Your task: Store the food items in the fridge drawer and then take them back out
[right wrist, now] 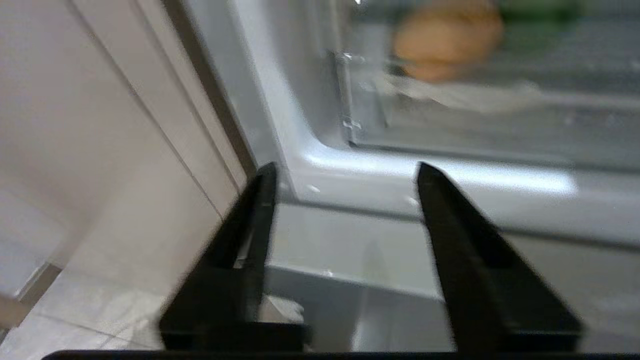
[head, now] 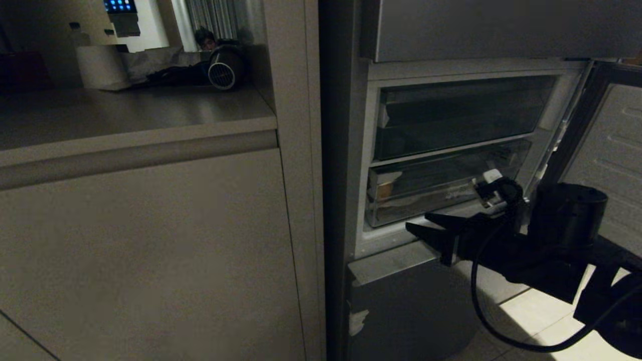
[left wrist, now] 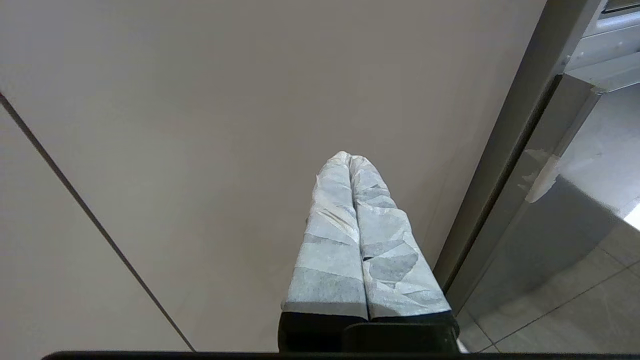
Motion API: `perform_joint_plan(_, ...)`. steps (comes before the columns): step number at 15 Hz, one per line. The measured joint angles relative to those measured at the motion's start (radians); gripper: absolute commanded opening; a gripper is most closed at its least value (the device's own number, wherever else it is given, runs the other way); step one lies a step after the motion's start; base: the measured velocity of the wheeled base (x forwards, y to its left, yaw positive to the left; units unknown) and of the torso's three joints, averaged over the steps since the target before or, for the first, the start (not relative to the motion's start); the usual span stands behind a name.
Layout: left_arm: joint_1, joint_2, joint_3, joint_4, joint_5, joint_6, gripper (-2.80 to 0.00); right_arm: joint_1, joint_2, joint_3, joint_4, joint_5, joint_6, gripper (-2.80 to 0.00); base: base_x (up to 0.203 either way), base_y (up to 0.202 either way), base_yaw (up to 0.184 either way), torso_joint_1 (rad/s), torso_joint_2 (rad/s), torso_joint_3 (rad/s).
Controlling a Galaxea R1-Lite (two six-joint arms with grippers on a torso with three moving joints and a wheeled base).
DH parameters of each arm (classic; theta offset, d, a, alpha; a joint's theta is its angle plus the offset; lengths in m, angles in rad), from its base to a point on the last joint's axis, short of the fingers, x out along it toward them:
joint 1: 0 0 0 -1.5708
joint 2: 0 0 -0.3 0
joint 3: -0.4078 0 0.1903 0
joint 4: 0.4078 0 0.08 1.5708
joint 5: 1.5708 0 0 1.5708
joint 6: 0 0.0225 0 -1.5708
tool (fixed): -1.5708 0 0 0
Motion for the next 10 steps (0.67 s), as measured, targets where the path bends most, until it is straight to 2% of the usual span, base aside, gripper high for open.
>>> perform_joint_plan(5,0.000,0.000,0.000,0.000,0.000,0.000,-2.80,0.019,0.044,-0.040,-0.047,-0.013,-0.001,0.00,0.000,0.000,0.000,0.000,0.00,0.000)
perform_joint_plan(10,0.000,0.000,0.000,0.000,0.000,0.000,-2.80,0.047,0.118,-0.120,-0.069,-0.147,-0.004,0.00,0.000,0.000,0.000,0.000,0.00,0.000)
